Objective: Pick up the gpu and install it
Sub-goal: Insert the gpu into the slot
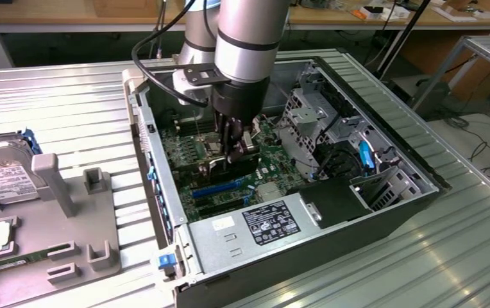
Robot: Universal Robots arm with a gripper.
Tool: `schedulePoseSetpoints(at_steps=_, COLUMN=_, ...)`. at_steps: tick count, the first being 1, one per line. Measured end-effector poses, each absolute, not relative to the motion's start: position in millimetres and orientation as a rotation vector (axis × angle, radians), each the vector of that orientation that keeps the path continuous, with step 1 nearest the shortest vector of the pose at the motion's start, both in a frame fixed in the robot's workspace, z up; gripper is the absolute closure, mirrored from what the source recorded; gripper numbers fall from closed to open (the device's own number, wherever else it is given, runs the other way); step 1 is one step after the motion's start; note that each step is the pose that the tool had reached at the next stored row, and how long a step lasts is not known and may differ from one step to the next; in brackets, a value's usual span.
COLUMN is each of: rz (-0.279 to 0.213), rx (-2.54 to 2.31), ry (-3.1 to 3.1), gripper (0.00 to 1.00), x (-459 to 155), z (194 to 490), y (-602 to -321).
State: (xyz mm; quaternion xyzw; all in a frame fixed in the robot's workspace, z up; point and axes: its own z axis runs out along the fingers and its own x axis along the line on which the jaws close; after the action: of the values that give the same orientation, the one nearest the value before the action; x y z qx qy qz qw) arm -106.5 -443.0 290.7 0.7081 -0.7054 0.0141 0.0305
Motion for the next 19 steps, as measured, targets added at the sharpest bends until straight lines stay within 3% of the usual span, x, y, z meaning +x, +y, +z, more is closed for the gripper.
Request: schedulePoseSetpoints(at_steps=19, rz=0.043, rx=2.182, ry=-2.174, gripper=0.73, x=-108.8, z=290.1, y=-440.2)
